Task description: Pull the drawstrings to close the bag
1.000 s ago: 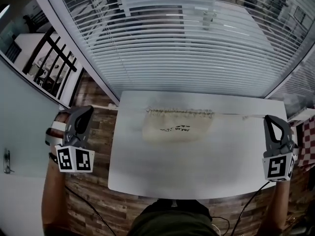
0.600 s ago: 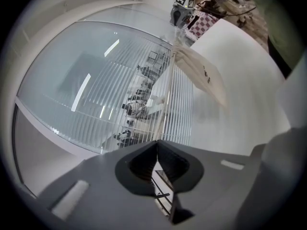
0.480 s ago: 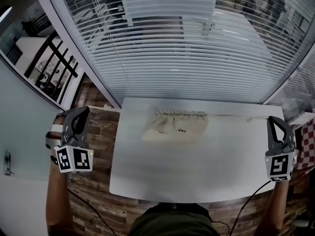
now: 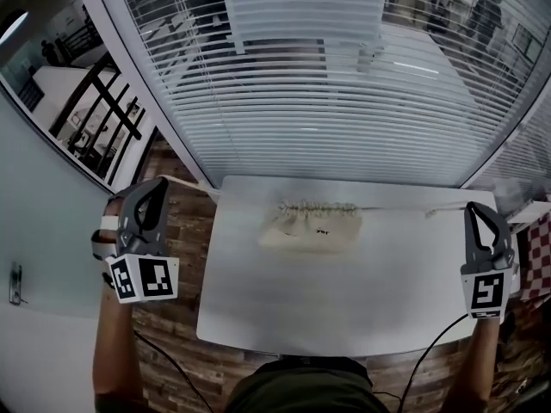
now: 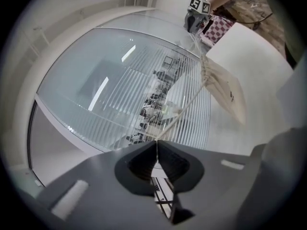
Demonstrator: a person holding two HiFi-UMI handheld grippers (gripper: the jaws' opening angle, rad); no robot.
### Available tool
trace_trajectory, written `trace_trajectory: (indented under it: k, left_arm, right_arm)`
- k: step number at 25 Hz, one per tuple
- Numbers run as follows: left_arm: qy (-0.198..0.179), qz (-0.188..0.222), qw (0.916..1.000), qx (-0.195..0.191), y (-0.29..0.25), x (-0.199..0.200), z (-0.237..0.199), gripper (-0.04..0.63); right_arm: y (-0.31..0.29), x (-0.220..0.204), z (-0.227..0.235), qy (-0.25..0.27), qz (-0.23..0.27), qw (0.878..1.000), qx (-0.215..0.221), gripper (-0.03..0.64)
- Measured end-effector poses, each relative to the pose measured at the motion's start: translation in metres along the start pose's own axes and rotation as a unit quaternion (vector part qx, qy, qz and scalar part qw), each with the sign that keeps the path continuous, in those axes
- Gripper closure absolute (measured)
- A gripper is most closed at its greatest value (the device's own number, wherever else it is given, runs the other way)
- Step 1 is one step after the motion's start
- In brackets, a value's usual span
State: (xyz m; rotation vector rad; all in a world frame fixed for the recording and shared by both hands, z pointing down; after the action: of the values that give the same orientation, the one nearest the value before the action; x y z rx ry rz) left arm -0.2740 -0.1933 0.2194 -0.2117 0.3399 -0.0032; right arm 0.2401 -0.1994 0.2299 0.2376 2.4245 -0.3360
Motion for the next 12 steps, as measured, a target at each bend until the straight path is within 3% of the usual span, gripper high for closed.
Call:
trace_trajectory:
  k: [12]
  left_arm:
    - [0.01,0.005,0.9999,0.01,0.016,0.002,-0.016,0.581]
  right_arm:
    - [0.012,-0.002,0.006,-0.034,-0.003,0.999,-0.005,0.601]
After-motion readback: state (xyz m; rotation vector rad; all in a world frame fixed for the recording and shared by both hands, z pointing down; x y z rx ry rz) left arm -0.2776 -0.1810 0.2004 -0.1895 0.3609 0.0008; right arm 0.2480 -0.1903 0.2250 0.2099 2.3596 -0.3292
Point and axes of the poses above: the fingertips, and each gripper's own axes: y backward along the fingers, z to its right, x out of its top, the point moved 1 cm from there along y, backward along the fingers, and after that the axes turned 1 degree about -z, right-handed, at the moved point
